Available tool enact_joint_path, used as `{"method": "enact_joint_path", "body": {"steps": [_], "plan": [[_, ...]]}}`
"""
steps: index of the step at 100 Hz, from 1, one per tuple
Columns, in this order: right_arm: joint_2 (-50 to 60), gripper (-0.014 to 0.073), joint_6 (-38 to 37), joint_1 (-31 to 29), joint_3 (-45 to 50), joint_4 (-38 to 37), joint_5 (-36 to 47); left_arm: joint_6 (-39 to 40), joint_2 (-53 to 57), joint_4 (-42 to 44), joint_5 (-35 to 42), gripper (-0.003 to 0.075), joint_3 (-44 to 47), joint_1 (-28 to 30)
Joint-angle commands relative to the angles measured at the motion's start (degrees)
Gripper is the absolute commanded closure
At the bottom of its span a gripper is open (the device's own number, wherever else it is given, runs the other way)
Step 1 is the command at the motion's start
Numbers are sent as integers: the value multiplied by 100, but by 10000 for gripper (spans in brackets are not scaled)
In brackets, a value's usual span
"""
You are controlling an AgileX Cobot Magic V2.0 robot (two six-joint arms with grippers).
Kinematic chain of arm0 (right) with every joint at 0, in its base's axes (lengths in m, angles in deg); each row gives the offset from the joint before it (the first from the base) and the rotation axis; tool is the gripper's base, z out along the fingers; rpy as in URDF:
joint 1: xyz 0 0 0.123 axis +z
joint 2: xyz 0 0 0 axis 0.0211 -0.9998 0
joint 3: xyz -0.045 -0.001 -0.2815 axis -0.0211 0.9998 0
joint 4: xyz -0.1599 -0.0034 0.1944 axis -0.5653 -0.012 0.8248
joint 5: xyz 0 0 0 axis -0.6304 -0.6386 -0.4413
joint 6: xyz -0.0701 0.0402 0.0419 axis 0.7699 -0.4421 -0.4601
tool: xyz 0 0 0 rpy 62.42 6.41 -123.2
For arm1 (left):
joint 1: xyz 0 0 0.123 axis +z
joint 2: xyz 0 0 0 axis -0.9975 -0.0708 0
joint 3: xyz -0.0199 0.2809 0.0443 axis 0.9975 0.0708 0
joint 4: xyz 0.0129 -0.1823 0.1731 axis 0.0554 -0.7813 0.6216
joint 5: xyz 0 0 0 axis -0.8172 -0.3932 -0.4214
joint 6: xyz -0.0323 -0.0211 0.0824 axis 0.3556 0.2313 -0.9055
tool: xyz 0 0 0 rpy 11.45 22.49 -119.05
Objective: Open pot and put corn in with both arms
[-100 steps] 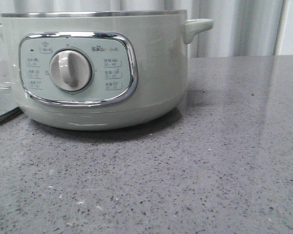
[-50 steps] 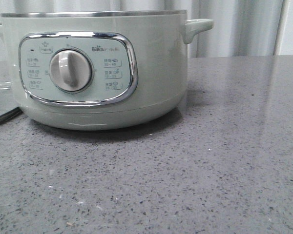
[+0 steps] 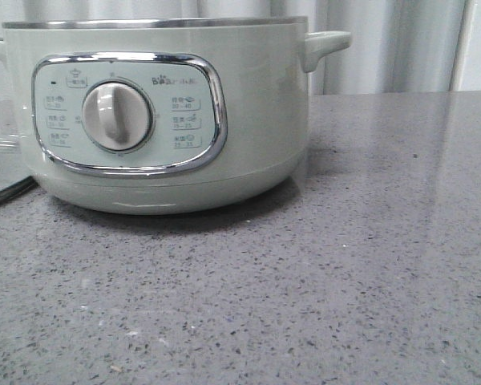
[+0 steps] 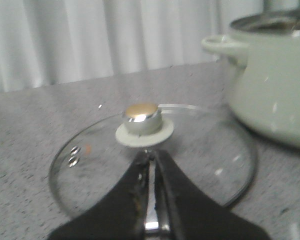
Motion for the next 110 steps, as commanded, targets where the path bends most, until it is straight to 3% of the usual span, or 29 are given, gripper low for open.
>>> {"method": "enact_joint_path", "body": {"steps": [1, 11, 26, 49, 110], "plan": [[-75, 667, 52, -47, -135, 3, 472, 38, 189, 560, 823, 741, 170, 139], [-75, 667, 52, -47, -135, 3, 483, 38, 189, 470, 1328, 741, 549, 236], [-75, 667, 52, -47, -135, 3, 483, 38, 189, -234, 817, 741, 536, 236], [-75, 667, 52, -47, -135, 3, 472, 232, 189, -223, -284, 741, 536, 236], [-75, 667, 52, -47, -135, 3, 472, 436, 189, -21, -267, 741, 536, 236]]}}
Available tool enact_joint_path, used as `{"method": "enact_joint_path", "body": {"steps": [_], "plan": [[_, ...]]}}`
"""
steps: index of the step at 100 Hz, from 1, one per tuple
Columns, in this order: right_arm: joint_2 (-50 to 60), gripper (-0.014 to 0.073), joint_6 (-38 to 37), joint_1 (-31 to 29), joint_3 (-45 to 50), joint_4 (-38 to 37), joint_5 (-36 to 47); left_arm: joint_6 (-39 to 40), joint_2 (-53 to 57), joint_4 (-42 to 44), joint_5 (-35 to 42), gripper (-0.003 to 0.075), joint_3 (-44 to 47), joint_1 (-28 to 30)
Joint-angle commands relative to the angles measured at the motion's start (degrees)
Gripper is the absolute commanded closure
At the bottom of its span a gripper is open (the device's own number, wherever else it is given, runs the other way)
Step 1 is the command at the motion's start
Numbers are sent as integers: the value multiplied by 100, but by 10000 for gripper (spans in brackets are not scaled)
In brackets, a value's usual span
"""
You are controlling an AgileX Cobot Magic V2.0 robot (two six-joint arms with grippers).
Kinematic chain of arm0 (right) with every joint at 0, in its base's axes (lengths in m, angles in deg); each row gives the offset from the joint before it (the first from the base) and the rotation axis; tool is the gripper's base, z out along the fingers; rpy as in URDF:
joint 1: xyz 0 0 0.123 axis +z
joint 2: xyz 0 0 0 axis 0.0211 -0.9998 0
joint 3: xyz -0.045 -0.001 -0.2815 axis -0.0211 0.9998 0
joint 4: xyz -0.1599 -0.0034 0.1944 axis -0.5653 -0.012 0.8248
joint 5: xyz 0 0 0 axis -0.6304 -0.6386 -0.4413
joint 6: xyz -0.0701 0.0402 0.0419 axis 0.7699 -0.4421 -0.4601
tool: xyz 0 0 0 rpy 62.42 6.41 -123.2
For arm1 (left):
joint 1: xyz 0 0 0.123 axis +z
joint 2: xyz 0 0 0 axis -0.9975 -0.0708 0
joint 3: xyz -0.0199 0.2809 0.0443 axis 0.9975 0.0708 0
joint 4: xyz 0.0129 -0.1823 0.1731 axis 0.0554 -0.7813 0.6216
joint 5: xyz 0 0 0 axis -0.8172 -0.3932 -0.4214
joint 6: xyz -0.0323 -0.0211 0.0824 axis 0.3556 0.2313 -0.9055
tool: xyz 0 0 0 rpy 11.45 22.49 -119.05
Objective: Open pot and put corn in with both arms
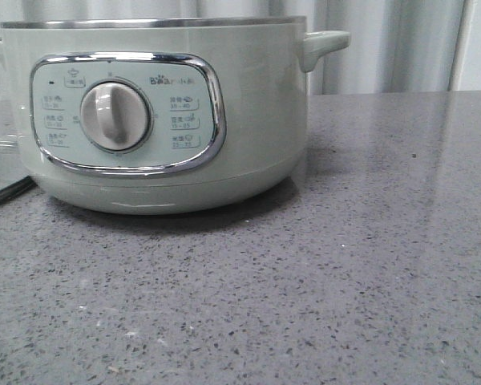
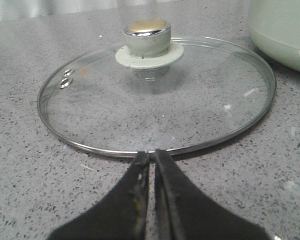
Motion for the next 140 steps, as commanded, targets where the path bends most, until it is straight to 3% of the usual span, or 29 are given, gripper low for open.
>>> {"method": "enact_joint_path", "body": {"steps": [1, 83, 95, 113, 121, 140], "plan": [[-75, 667, 52, -47, -135, 7, 472, 82, 189, 5, 206, 741, 40, 13], [-75, 667, 52, -47, -19, 7, 558, 82, 189, 5, 206, 741, 40, 13], [-75, 667, 52, -108, 685, 7, 1428, 82, 189, 5, 206, 741, 40, 13], [-75, 667, 52, -433, 2123, 37, 4084, 82, 189, 5, 206, 741, 40, 13], [-60, 667, -413, -489, 2603, 24, 4874, 82, 189, 5, 206, 741, 40, 13], [345, 667, -1504, -762, 3156, -930, 4977, 82, 189, 5, 206, 741, 40, 13]]}}
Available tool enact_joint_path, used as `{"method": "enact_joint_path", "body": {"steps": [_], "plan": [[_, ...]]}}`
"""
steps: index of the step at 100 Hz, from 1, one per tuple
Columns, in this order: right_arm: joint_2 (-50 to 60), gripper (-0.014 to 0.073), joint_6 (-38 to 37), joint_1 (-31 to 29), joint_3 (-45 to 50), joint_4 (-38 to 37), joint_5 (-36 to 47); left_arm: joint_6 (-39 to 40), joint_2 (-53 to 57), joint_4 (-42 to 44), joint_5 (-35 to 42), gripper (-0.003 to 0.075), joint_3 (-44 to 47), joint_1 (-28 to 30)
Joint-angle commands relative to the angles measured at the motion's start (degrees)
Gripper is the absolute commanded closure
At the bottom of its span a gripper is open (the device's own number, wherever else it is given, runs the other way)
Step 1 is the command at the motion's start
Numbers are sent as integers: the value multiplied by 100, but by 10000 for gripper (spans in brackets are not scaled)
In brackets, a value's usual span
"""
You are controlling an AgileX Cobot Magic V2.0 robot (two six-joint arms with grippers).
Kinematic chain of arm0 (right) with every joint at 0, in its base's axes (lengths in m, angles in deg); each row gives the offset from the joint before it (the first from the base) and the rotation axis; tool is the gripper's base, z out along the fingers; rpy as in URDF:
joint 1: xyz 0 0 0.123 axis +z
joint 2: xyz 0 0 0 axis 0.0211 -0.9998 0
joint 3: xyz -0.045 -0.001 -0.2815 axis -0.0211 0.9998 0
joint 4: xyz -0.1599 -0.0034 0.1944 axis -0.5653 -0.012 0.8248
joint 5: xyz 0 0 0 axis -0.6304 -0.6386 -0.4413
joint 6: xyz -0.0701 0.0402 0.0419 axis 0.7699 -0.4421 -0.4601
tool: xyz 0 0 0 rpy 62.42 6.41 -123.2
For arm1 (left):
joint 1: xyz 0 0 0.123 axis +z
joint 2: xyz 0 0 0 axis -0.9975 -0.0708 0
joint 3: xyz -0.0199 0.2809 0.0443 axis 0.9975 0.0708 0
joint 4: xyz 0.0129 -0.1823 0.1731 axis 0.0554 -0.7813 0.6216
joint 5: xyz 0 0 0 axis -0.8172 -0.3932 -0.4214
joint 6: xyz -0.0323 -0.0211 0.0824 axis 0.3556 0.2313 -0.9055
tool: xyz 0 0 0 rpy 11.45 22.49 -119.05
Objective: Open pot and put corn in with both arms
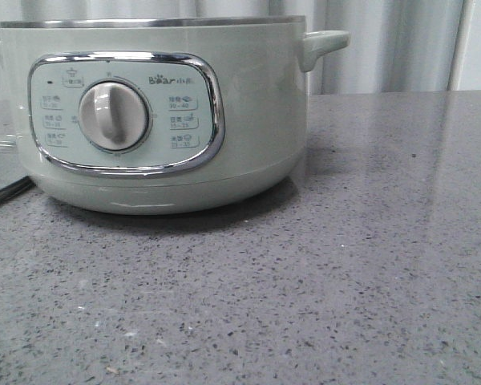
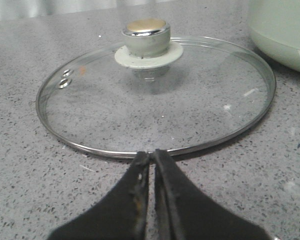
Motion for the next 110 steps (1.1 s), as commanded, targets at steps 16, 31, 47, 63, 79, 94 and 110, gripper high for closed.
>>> {"method": "enact_joint_path", "body": {"steps": [16, 31, 47, 63, 79, 94, 110], "plan": [[456, 667, -1802, -859, 105, -1775, -329, 72, 189, 5, 206, 741, 40, 13], [558, 667, -2216, -1532, 105, -2033, -700, 72, 189, 5, 206, 741, 40, 13], [558, 667, -2216, -1848, 105, -2250, -1276, 72, 189, 5, 206, 741, 40, 13], [558, 667, -1950, -1858, 105, -2102, -2921, 72, 189, 5, 206, 741, 40, 13], [558, 667, -1624, -1858, 105, -1914, -3800, 72, 189, 5, 206, 741, 40, 13], [558, 667, -1607, -1858, 105, -1924, -3783, 72, 189, 5, 206, 741, 40, 13], [558, 667, -1607, -1858, 105, -1924, -3783, 72, 189, 5, 206, 741, 40, 13]]}}
